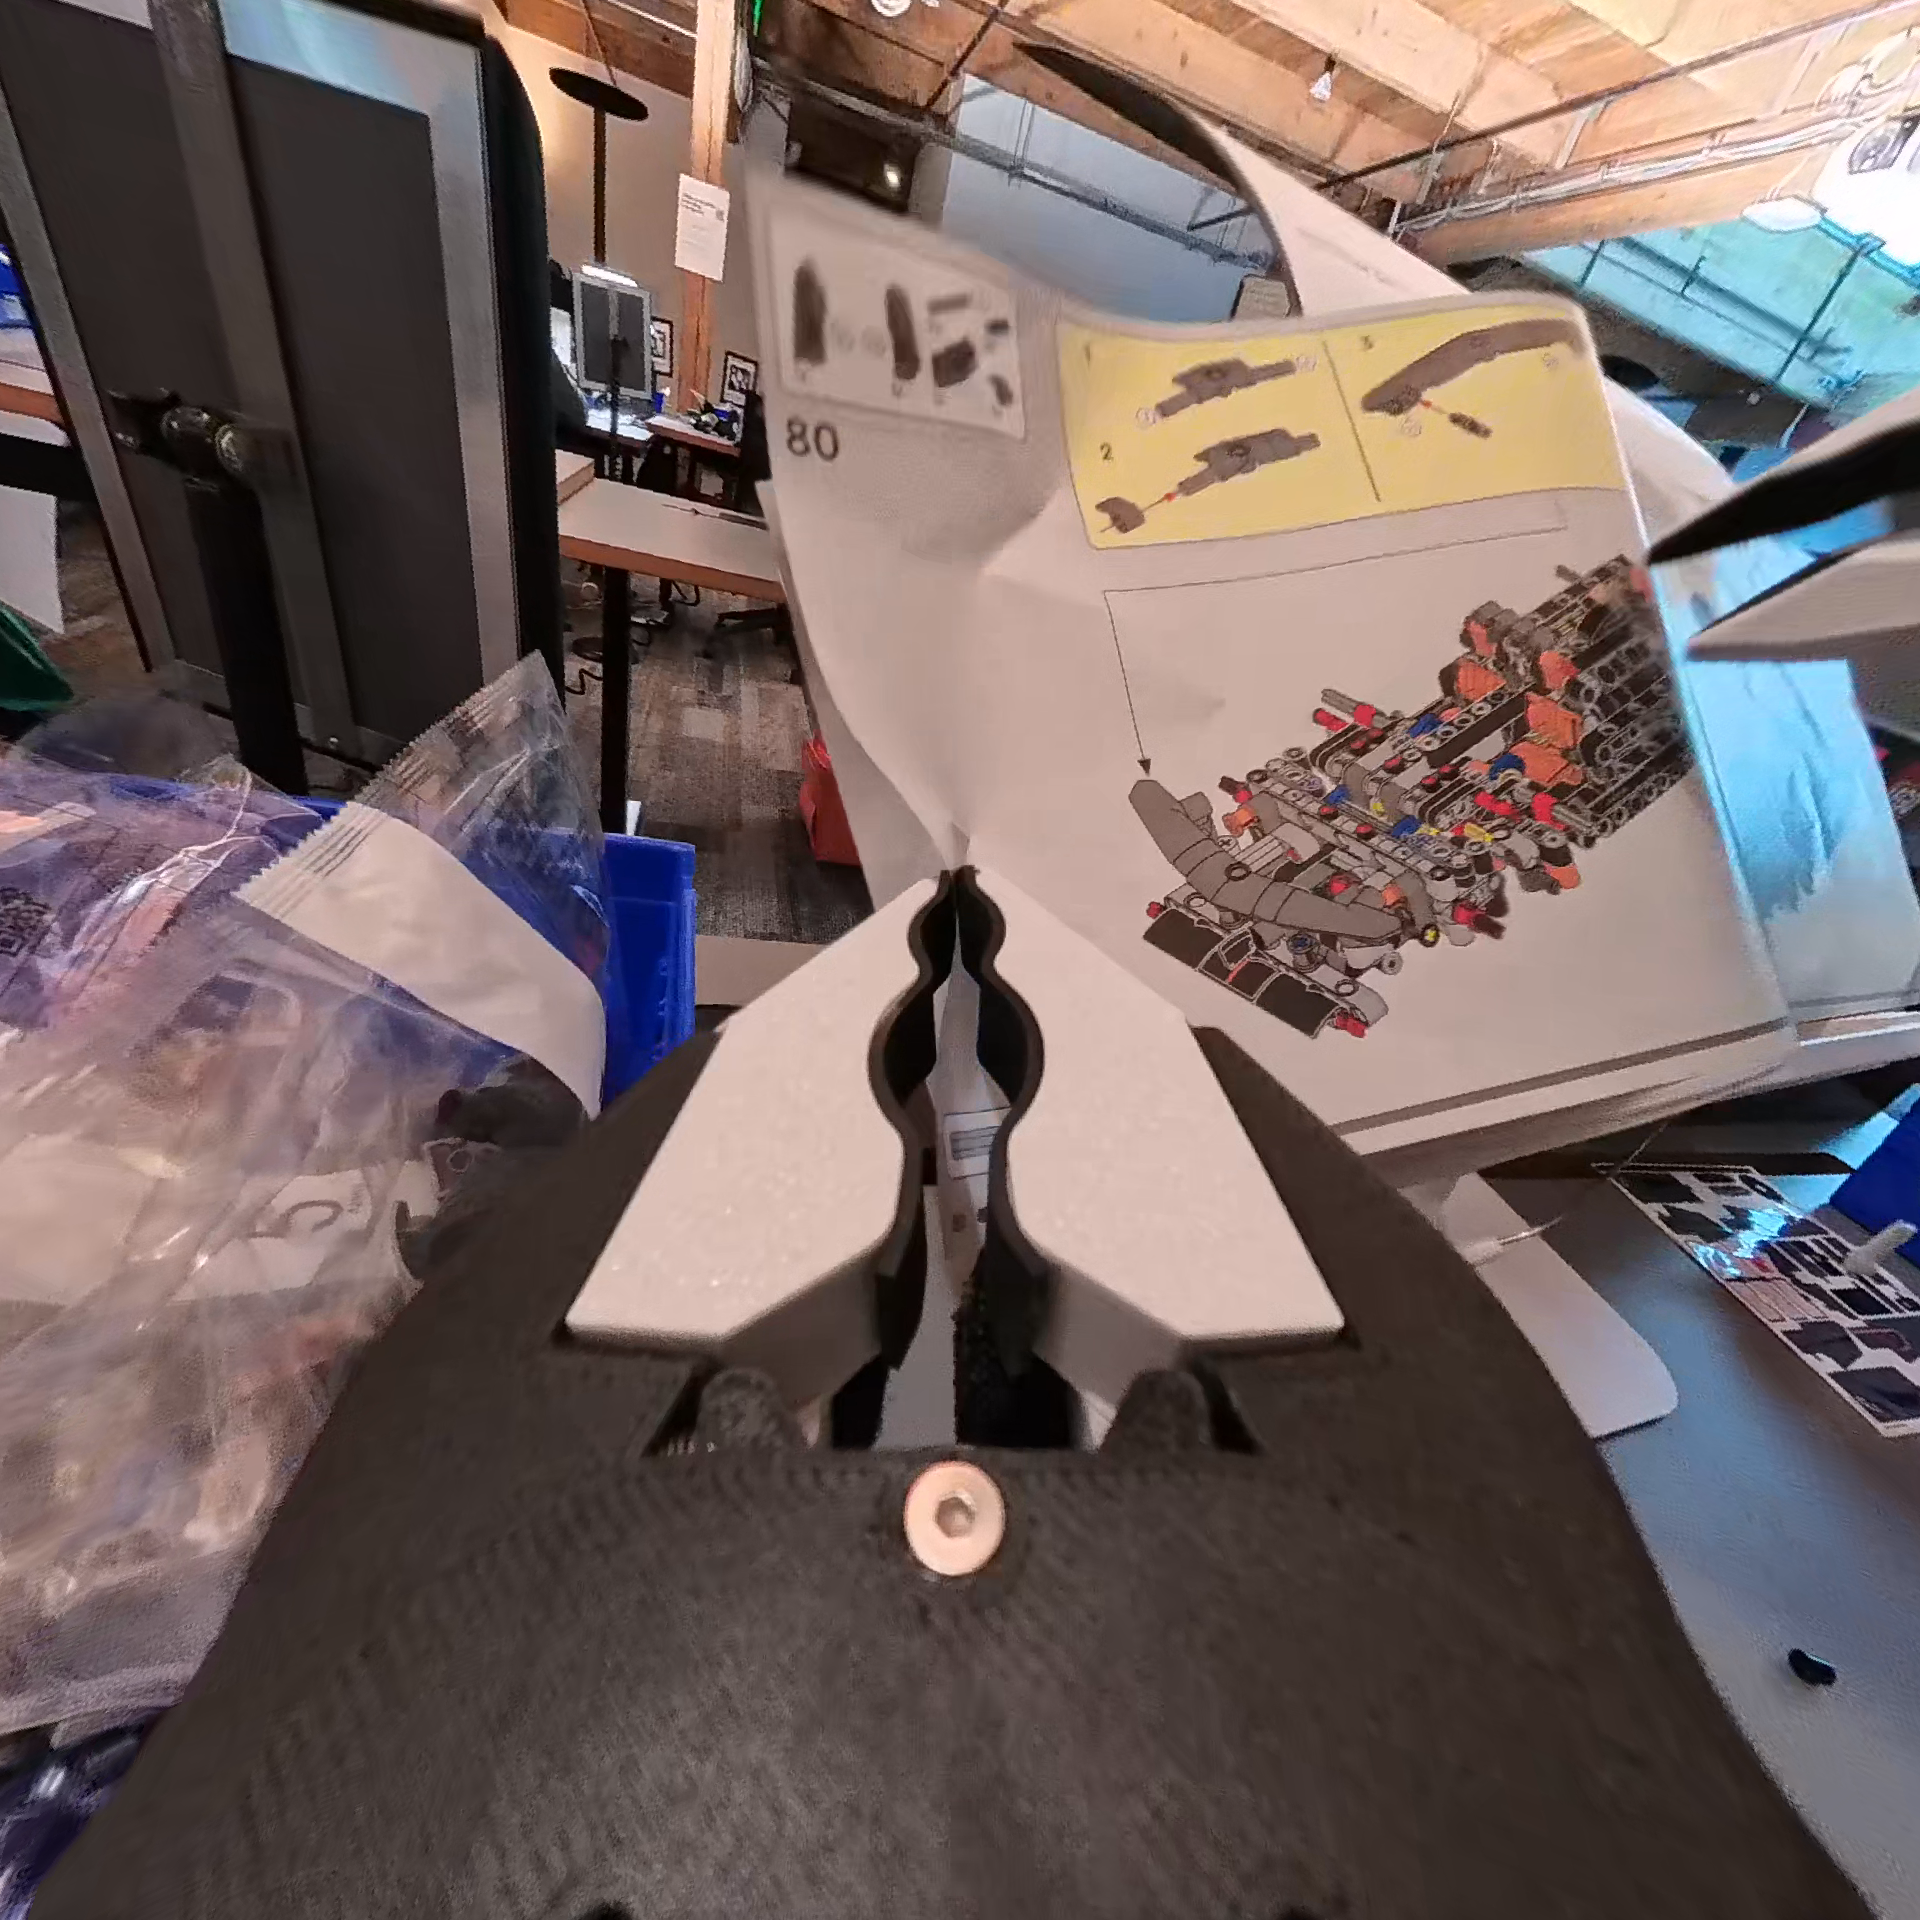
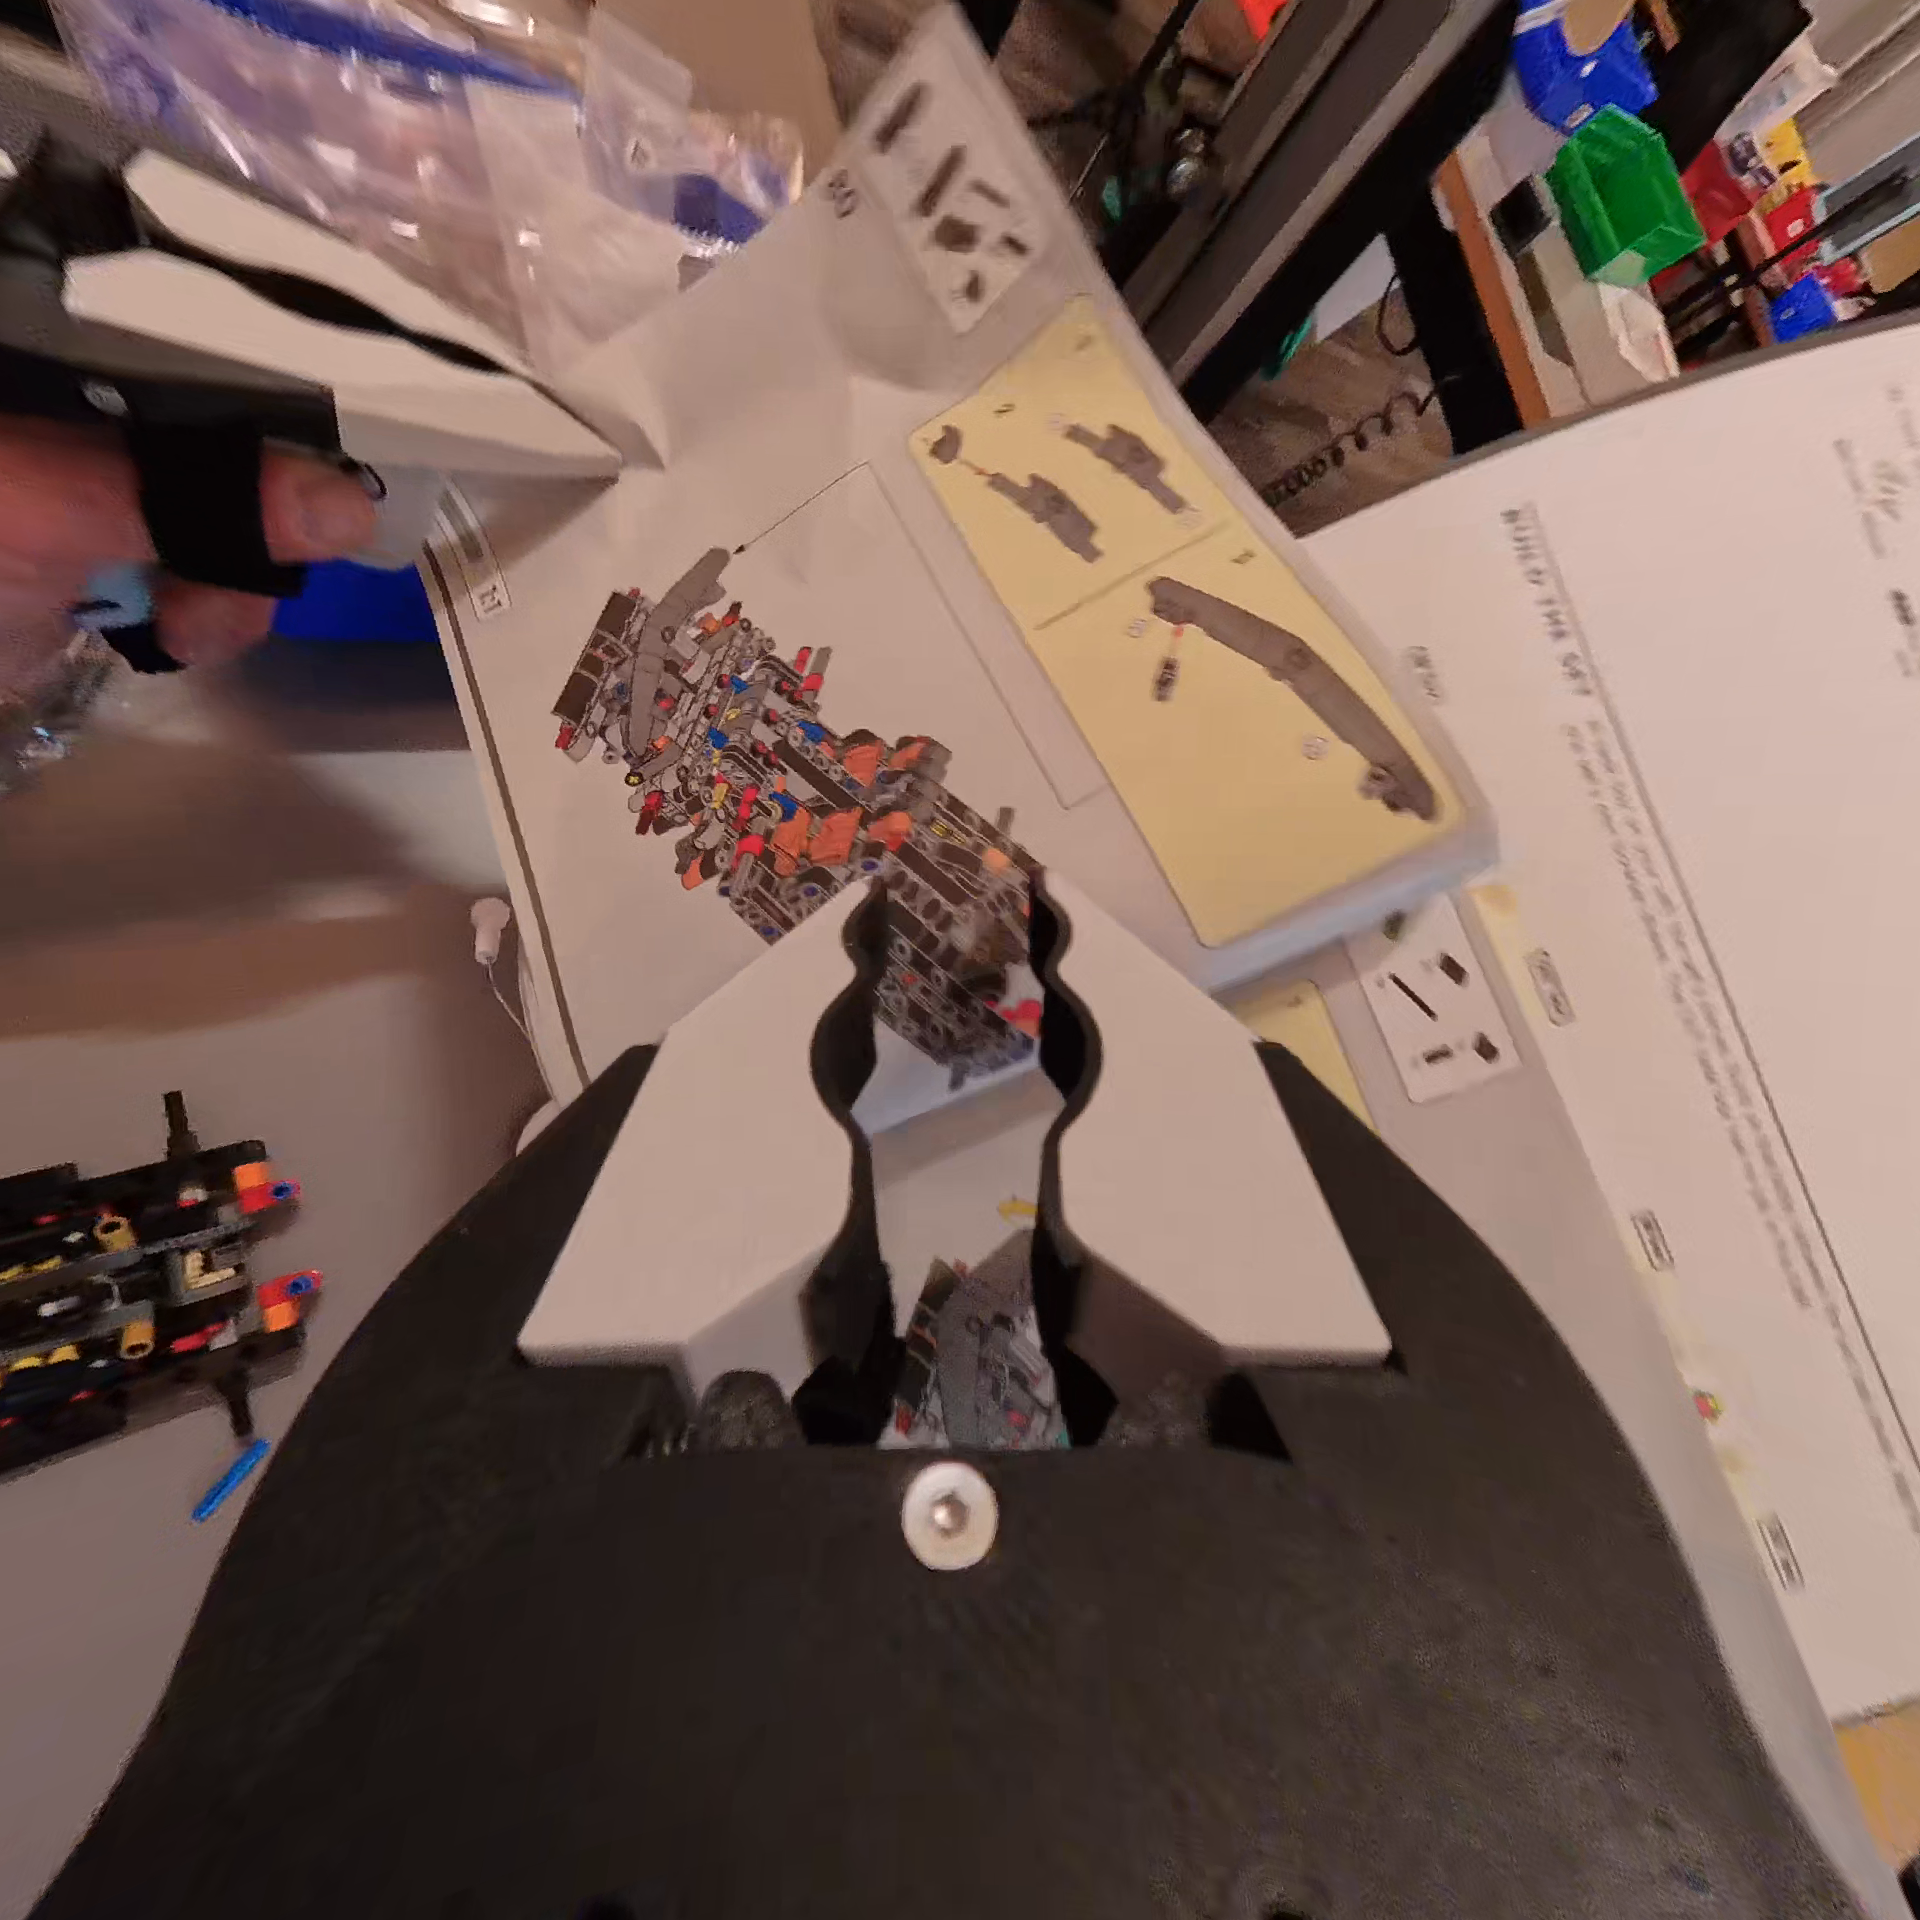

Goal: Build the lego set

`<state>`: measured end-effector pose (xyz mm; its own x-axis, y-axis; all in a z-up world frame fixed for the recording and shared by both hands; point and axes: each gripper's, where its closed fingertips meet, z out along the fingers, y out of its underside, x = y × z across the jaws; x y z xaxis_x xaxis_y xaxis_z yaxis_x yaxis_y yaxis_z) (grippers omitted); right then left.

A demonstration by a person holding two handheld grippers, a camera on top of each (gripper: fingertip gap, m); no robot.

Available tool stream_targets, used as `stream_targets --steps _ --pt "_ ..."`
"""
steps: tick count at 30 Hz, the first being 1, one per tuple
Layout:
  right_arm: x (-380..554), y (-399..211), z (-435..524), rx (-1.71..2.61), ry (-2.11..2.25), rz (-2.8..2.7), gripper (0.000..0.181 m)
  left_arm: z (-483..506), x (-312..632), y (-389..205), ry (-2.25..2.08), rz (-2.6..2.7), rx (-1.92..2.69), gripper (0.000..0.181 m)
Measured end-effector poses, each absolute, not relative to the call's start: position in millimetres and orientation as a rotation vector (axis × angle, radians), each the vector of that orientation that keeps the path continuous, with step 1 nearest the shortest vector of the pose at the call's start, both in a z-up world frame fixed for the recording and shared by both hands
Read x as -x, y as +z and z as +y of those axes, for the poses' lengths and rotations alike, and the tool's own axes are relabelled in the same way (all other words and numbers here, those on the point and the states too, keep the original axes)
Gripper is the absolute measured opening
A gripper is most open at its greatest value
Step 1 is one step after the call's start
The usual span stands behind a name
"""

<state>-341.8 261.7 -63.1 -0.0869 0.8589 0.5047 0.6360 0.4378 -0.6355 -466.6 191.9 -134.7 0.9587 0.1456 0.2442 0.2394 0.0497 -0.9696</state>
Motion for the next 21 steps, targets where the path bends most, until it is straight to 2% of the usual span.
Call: stream_targets --steps 1,5,10,14,21 --pt "336 -57 263 1.287 0.337 -1.783 0.031 193 467 -136 -0.069 -0.308 1.531 0.000" --pt "299 -31 297 1.332 0.306 -1.659 0.049 196 467 -142 -0.090 -0.312 1.537 0.000" --pt "245 -16 346 1.423 0.263 -1.543 0.061 208 464 -154 -0.106 -0.312 1.573 0.000" --pt "216 -24 389 1.460 0.087 -1.516 0.070 219 462 -166 -0.051 -0.314 1.642 0.000" --pt "193 -40 434 1.513 0.061 -1.462 0.088 237 457 -177 -0.026 -0.292 1.680 0.000"
